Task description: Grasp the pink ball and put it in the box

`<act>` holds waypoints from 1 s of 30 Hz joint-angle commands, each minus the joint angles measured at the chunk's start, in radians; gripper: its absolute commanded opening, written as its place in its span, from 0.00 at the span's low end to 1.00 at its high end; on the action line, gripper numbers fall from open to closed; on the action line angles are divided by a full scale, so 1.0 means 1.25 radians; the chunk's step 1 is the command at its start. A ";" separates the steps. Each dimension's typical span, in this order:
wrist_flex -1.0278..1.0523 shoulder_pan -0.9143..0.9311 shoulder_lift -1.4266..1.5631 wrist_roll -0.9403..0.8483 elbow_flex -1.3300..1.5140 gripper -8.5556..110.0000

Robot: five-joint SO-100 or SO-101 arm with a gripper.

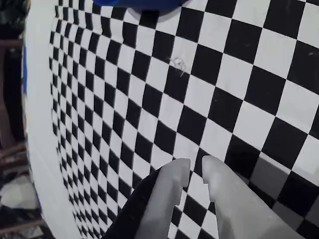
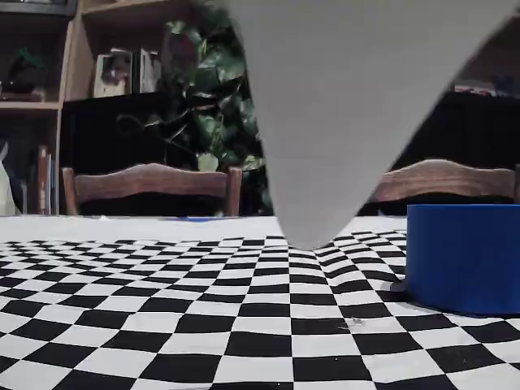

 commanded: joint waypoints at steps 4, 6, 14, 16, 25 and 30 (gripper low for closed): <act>0.005 -0.001 0.013 0.018 0.004 0.07; 0.005 -0.001 0.013 0.017 0.004 0.07; 0.006 -0.006 0.013 0.011 0.004 0.08; 0.006 -0.006 0.013 0.011 0.004 0.08; 0.006 -0.006 0.013 0.010 0.004 0.07; 0.006 -0.007 0.013 0.010 0.004 0.07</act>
